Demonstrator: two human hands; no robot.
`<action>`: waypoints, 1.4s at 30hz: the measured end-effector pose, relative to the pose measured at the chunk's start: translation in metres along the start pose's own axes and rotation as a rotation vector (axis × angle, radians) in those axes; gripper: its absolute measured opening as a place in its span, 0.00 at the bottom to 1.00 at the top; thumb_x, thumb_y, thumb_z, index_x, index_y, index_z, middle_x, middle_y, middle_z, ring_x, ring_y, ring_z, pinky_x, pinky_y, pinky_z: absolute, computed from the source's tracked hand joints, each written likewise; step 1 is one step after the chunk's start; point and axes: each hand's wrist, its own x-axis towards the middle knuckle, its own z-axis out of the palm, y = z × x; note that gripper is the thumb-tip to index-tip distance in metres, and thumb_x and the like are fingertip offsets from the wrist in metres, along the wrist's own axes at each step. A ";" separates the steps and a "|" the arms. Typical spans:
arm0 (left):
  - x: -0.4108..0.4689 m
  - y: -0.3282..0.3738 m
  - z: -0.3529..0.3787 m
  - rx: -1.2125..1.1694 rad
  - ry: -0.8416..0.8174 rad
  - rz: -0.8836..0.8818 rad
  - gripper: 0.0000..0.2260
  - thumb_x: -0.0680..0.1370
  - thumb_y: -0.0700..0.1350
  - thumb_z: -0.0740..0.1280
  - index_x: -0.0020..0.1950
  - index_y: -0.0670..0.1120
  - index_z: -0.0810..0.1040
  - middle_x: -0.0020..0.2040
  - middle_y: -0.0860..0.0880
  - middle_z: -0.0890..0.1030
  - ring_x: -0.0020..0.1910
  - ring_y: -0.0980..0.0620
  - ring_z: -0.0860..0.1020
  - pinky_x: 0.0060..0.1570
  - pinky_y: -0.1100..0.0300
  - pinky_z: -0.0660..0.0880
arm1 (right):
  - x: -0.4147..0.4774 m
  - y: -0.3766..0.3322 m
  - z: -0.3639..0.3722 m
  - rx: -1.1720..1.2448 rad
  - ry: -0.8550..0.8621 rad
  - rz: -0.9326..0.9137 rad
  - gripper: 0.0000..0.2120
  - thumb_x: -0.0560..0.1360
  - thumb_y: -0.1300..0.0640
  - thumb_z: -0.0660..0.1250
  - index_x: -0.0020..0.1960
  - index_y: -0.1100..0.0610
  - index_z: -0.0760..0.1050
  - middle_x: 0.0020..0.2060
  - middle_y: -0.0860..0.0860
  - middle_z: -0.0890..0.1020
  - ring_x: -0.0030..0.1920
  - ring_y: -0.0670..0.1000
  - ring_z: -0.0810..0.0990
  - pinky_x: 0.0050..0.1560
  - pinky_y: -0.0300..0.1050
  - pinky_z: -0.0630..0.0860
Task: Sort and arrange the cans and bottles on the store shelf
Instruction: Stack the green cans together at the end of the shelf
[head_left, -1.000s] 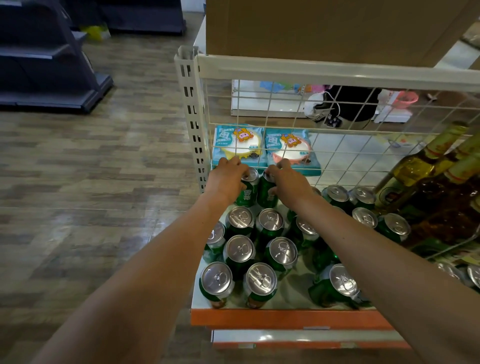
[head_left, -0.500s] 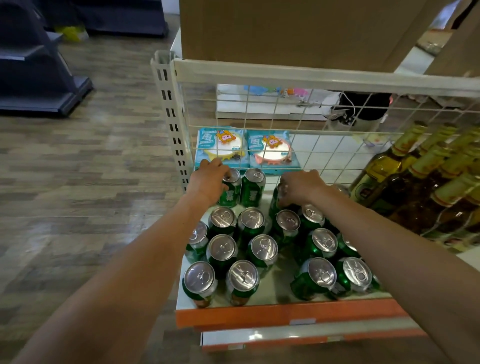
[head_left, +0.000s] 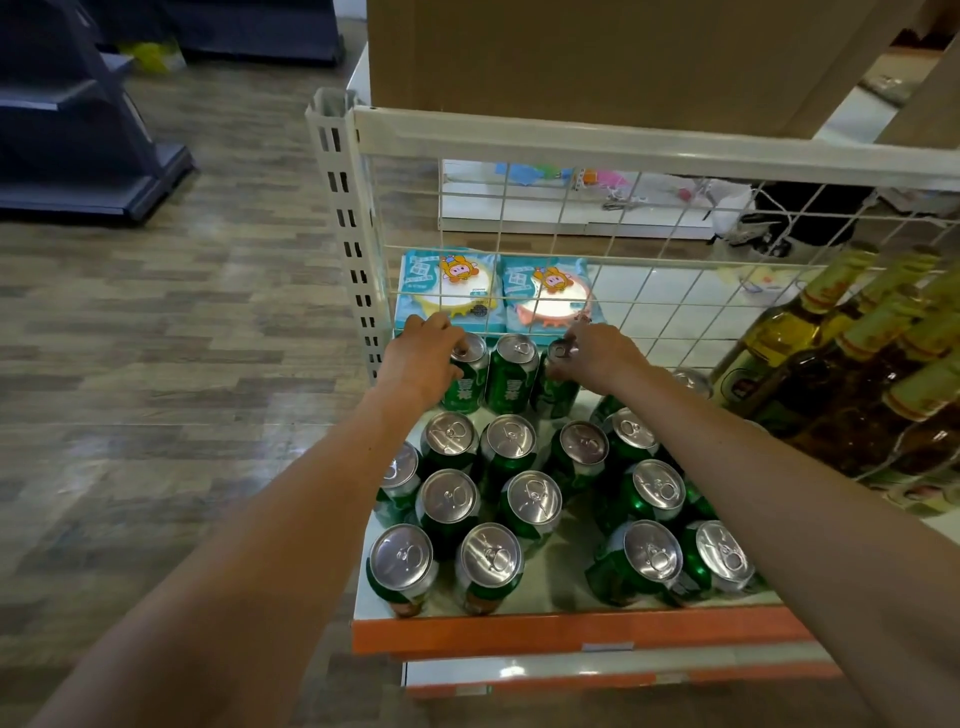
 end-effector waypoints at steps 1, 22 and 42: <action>0.000 0.000 0.000 -0.001 -0.002 -0.001 0.16 0.77 0.48 0.71 0.63 0.49 0.75 0.66 0.48 0.72 0.64 0.44 0.68 0.54 0.48 0.75 | 0.002 0.001 -0.004 -0.002 -0.031 -0.011 0.29 0.72 0.46 0.73 0.69 0.56 0.71 0.63 0.56 0.77 0.59 0.57 0.77 0.50 0.45 0.72; 0.003 0.000 0.001 -0.012 0.006 -0.006 0.16 0.77 0.48 0.72 0.63 0.49 0.75 0.65 0.49 0.72 0.65 0.45 0.68 0.53 0.49 0.74 | 0.004 0.002 -0.025 -0.214 -0.120 -0.107 0.33 0.70 0.49 0.76 0.71 0.50 0.68 0.68 0.54 0.74 0.65 0.57 0.74 0.58 0.49 0.74; 0.001 -0.003 0.006 0.007 0.049 0.011 0.14 0.77 0.48 0.70 0.62 0.50 0.74 0.65 0.51 0.72 0.64 0.47 0.68 0.52 0.52 0.74 | 0.009 0.001 -0.002 -0.139 -0.024 -0.107 0.32 0.66 0.50 0.79 0.63 0.54 0.68 0.62 0.55 0.73 0.56 0.58 0.76 0.51 0.50 0.75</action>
